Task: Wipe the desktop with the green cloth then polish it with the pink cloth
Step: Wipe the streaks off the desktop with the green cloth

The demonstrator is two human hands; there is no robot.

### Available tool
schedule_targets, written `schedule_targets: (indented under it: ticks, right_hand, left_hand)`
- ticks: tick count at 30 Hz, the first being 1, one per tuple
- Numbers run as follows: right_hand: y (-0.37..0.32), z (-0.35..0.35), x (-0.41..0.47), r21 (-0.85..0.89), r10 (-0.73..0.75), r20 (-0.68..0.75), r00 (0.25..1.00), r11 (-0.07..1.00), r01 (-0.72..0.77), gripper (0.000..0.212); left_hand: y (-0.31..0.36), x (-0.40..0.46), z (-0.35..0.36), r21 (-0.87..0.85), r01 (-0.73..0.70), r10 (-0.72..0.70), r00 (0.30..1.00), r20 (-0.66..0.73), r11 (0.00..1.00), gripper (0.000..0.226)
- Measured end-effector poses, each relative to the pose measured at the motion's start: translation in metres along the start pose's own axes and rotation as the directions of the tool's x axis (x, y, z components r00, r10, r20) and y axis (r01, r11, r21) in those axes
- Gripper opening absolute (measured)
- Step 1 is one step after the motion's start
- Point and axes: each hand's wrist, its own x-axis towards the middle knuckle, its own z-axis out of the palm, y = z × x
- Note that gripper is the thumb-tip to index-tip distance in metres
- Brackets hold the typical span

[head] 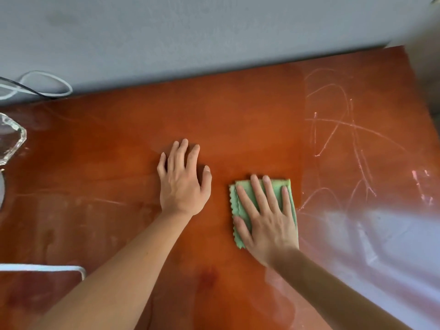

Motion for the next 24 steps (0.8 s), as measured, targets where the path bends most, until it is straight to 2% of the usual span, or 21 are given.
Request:
schedule_targets:
  ticks: [5, 8, 12, 15, 17, 21, 24]
  right_hand:
    - [-0.006, -0.013, 0.072, 0.008, 0.130, -0.027, 0.991, 0.991, -0.130, 0.067]
    - [-0.007, -0.014, 0.083, 0.010, 0.144, -0.030, 0.989, 0.990, -0.144, 0.068]
    - [-0.007, -0.011, 0.052, 0.019, 0.122, -0.017, 0.992, 0.992, -0.121, 0.067]
    - [-0.016, 0.001, -0.008, 0.047, 0.113, -0.009, 0.994, 0.993, -0.112, 0.066]
    - [-0.021, 0.012, -0.055, 0.055, 0.105, -0.001, 0.994, 0.993, -0.105, 0.065]
    - [-0.018, 0.024, -0.113, 0.039, 0.054, 0.019, 0.998, 0.998, -0.054, 0.063]
    - [-0.015, 0.024, -0.116, 0.029, 0.032, 0.024, 0.999, 0.999, -0.033, 0.063]
  left_hand:
    - [0.000, -0.001, 0.001, -0.011, -0.009, 0.008, 1.000, -0.007, 1.000, 0.055]
    - [0.000, -0.002, 0.000, -0.024, -0.011, 0.011, 1.000, -0.003, 1.000, 0.054]
    - [0.003, -0.002, -0.006, -0.035, -0.004, 0.005, 0.999, 0.038, 0.999, 0.052]
    - [0.017, -0.018, -0.015, -0.061, 0.049, -0.047, 0.998, 0.041, 0.997, 0.049]
    - [0.034, -0.052, -0.019, -0.085, -0.001, 0.005, 0.999, 0.046, 0.996, 0.049]
    - [0.054, -0.137, -0.015, -0.113, -0.241, 0.258, 0.950, 0.176, 0.964, 0.051]
    - [0.047, -0.156, -0.009, -0.069, -0.310, 0.317, 0.927, 0.199, 0.948, 0.052]
